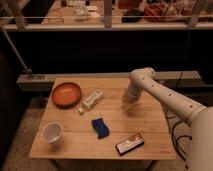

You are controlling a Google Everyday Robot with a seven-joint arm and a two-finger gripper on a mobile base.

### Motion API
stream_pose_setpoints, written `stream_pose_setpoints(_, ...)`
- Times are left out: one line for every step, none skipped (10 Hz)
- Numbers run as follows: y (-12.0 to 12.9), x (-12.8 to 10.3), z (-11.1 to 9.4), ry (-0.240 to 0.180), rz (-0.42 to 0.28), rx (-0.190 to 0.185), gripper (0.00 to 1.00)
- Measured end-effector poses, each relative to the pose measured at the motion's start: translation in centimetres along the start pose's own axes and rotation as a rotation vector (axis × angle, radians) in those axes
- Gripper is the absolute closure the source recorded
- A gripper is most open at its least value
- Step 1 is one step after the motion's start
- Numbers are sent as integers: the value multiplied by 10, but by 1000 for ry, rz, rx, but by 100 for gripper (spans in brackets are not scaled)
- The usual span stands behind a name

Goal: Place the pepper on the white sponge

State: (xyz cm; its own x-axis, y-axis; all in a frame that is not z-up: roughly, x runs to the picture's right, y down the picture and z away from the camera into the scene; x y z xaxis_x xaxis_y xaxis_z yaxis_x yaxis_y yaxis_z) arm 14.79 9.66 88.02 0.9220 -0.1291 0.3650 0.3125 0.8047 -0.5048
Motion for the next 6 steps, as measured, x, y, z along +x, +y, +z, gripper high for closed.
stream_pose_setpoints(3,-1,-1,-2,-6,1,68)
stream_pose_setpoints(4,-4,-2,-6,-12,4,59)
stream_pose_setpoints(4,-7,-2,-9,-20,4,50)
stream_pose_setpoints(5,-8,-2,-11,-25,5,47)
stream_pose_setpoints(7,-11,-2,-16,-37,8,46)
stream_pose_setpoints(10,-13,-3,-19,-45,9,51)
